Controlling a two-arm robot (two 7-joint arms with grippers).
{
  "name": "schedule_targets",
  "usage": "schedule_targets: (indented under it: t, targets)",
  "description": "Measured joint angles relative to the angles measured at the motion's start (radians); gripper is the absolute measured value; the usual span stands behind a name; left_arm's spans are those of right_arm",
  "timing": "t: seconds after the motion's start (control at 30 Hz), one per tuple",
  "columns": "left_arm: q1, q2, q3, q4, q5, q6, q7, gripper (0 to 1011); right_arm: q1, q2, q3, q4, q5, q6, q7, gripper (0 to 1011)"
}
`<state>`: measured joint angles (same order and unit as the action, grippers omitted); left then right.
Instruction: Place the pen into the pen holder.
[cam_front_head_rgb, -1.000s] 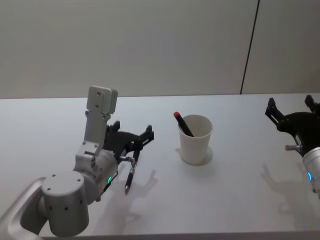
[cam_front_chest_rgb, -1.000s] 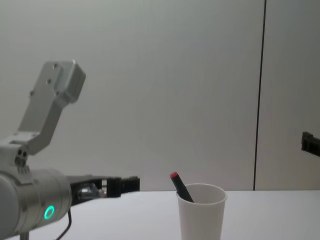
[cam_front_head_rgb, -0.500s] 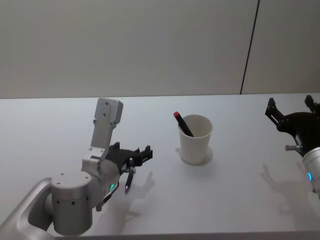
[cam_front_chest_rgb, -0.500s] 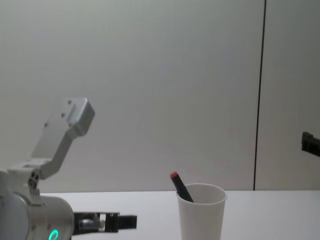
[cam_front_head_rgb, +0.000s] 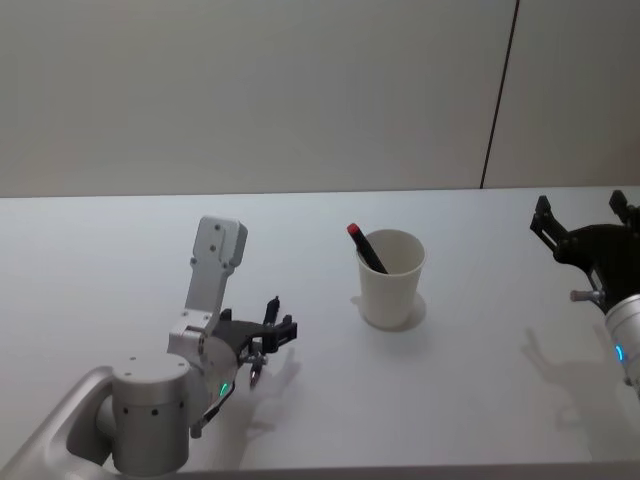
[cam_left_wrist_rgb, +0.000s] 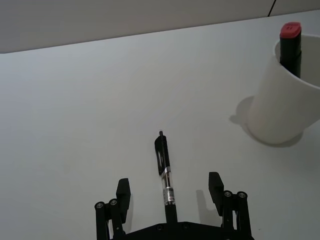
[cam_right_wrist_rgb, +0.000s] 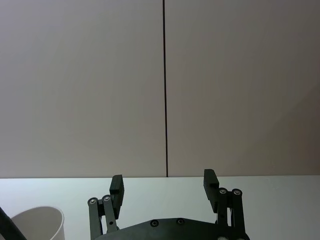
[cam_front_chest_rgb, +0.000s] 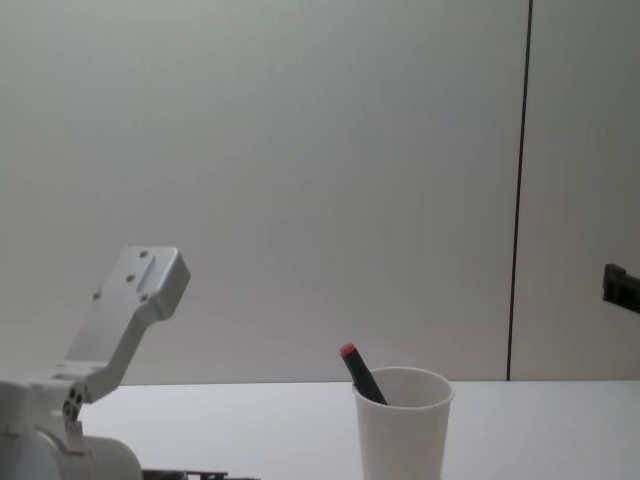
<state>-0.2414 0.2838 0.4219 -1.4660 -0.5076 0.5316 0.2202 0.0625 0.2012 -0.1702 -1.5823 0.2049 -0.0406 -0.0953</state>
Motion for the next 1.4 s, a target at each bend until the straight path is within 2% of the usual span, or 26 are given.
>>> schedule_targets:
  t: [0.83, 1.0, 1.2, 1.4]
  targets:
    - [-0.004, -0.025, 0.0, 0.097, 0.032, -0.013, 0.007, 994, 0.0, 0.0, 0.0, 0.0, 0.0, 0.0, 0.0, 1002]
    - [-0.007, -0.029, 0.0, 0.109, 0.036, -0.01, 0.003, 908, 0.0, 0.0, 0.0, 0.0, 0.0, 0.0, 0.0, 1001]
    - [-0.011, -0.036, 0.0, 0.121, 0.046, -0.005, 0.001, 737, 0.0, 0.0, 0.0, 0.0, 0.0, 0.0, 0.0, 1002]
    - [-0.013, -0.042, 0.002, 0.127, 0.057, 0.001, 0.001, 673, 0.0, 0.0, 0.0, 0.0, 0.0, 0.0, 0.0, 1001]
